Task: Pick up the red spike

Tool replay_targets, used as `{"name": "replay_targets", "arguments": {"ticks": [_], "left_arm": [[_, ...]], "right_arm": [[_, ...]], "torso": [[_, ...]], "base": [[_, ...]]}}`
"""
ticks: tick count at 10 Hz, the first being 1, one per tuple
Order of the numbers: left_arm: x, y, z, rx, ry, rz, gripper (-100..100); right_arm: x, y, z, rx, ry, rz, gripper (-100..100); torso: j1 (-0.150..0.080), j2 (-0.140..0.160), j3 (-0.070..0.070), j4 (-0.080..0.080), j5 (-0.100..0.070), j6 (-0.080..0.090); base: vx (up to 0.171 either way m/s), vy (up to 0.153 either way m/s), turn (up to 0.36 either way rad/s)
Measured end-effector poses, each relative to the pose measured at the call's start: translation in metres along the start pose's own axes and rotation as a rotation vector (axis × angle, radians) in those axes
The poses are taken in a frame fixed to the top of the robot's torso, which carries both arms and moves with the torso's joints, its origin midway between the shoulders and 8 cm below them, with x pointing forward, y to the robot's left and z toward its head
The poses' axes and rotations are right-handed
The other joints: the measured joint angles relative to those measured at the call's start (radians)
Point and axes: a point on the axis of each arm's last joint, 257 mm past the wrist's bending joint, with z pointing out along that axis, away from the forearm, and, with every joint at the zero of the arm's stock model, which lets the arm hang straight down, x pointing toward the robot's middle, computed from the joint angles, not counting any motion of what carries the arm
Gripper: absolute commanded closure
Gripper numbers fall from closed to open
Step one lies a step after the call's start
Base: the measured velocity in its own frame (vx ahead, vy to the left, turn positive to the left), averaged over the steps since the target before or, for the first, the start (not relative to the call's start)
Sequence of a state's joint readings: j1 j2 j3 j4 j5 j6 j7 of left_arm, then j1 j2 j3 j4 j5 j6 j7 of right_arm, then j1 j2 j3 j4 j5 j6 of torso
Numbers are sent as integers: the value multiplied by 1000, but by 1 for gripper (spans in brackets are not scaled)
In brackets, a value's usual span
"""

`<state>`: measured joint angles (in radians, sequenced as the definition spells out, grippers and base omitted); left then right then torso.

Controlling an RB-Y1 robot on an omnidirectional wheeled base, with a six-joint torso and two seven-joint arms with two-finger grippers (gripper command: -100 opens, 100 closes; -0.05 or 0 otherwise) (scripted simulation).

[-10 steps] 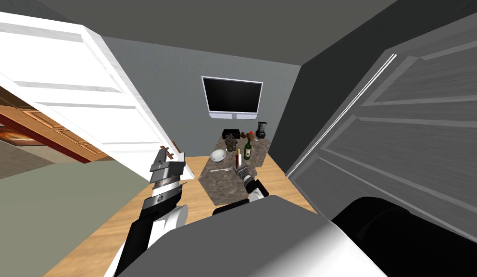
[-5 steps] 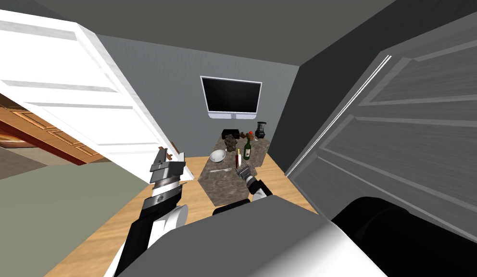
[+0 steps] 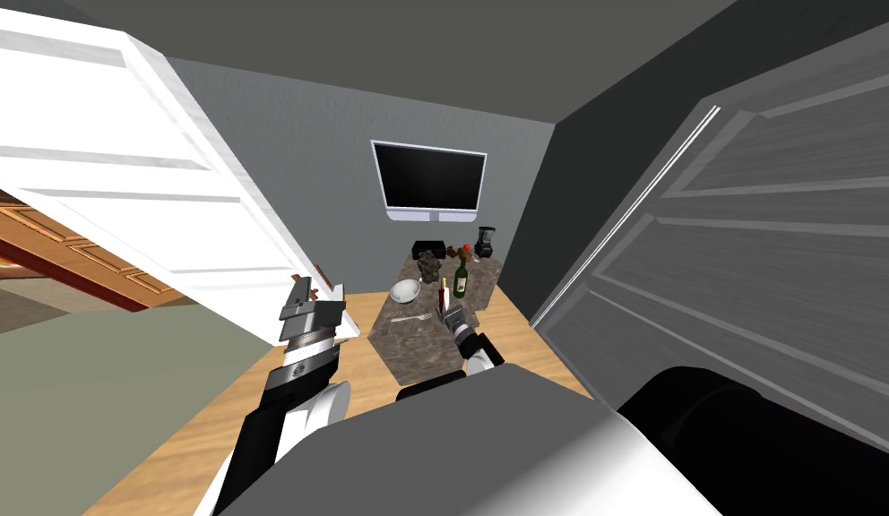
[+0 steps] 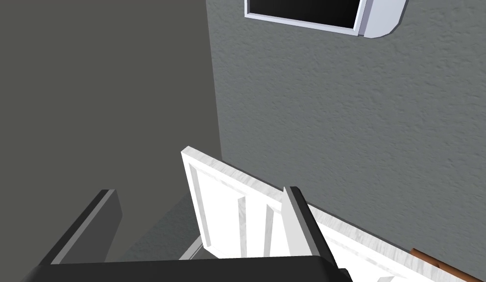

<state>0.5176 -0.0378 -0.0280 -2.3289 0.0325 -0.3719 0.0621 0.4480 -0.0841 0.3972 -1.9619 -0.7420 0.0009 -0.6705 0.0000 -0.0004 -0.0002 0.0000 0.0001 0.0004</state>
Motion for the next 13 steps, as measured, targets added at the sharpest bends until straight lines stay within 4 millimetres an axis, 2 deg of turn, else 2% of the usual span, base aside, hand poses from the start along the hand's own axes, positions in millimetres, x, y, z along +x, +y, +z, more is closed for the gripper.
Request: {"name": "replay_targets", "arguments": {"ticks": [3,4,5,13], "left_arm": [[0,0,0,0,0,0,0],[0,0,0,0,0,0,0],[0,0,0,0,0,0,0],[0,0,0,0,0,0,0]], "right_arm": [[18,-5,9,-30,28,64,-100],[19,-5,9,-31,29,66,0],[19,-5,9,-31,29,66,-100],[1,26,66,-78,35,44,-100]], "torso": [[0,0,0,0,0,0],[0,0,0,0,0,0],[0,0,0,0,0,0],[-2,5,3,1,0,0]], "base": [[0,0,0],[0,0,0],[-68,-11,97],[-78,-24,50]]}}
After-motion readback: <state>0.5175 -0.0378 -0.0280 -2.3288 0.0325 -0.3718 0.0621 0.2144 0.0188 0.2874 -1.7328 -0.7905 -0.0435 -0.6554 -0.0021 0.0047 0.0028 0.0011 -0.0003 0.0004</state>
